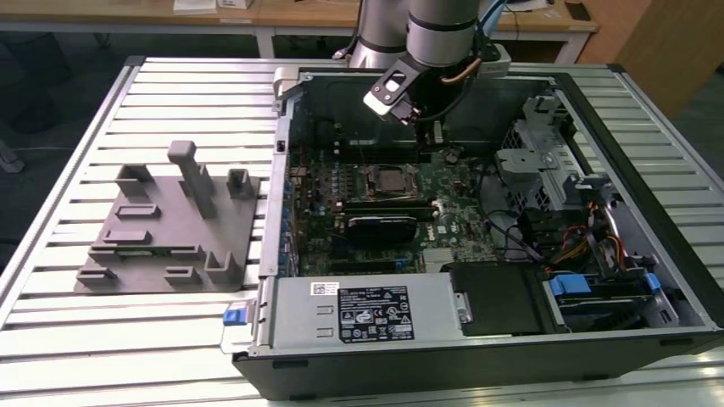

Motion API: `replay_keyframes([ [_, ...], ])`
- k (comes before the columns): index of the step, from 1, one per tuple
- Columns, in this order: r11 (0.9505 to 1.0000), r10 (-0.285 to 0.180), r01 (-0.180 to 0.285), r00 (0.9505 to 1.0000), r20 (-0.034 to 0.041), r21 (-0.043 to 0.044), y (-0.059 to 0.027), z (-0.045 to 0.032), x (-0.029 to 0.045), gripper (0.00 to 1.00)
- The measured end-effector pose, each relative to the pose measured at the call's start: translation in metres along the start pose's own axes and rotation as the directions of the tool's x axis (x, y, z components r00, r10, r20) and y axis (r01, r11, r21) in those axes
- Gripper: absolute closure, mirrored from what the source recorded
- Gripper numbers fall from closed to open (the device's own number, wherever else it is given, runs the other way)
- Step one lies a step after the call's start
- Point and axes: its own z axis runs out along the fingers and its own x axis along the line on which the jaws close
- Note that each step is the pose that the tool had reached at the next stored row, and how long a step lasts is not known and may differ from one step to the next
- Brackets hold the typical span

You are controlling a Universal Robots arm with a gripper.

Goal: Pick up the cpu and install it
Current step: 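Close the cpu cover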

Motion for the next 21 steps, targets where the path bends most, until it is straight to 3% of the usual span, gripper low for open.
replay_keyframes([
  [21,0.9998,-0.020,0.020,0.9998,-0.0015,-0.0004,0.0000,0.0000,0.0000,0.89],
])
